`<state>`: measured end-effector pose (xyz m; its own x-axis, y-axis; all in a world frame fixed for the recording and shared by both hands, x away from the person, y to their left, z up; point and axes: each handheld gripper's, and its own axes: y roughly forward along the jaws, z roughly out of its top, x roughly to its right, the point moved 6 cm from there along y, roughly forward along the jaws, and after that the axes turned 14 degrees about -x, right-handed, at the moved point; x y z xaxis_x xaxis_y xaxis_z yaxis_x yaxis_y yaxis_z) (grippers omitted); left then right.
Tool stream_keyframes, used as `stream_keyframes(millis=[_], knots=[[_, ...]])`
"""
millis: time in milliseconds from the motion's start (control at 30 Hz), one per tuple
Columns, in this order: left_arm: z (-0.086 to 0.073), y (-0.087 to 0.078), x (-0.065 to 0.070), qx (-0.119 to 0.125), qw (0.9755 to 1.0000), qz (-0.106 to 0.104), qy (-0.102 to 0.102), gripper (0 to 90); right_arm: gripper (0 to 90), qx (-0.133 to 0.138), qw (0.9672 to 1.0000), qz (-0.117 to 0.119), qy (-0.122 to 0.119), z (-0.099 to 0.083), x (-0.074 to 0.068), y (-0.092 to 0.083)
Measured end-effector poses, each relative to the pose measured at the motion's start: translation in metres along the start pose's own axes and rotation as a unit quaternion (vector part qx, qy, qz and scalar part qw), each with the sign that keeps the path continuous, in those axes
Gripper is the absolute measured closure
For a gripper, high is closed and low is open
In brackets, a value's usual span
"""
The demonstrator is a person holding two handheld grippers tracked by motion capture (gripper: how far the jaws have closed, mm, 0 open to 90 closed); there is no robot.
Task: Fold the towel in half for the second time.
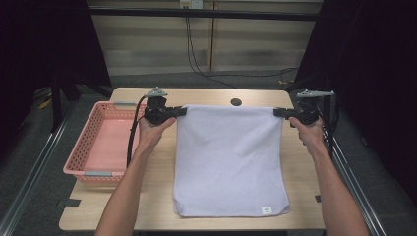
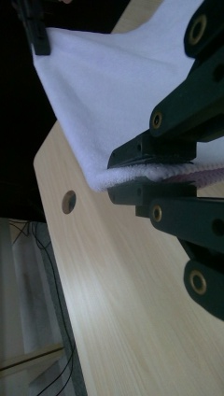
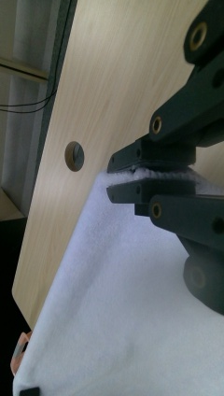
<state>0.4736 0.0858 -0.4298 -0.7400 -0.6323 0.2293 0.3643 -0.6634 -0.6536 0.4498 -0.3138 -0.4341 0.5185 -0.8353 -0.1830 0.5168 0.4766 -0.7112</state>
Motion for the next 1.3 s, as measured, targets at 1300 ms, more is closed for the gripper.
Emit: stream_keyframes(millis=[1300], knots=[[-0.162,-0.056,0.11,-0.058,0.9929,-0.091,0.049,80.6,80.0,-0.058,0.991,0.11,-0.049,-0.18,-0.105,-0.067]])
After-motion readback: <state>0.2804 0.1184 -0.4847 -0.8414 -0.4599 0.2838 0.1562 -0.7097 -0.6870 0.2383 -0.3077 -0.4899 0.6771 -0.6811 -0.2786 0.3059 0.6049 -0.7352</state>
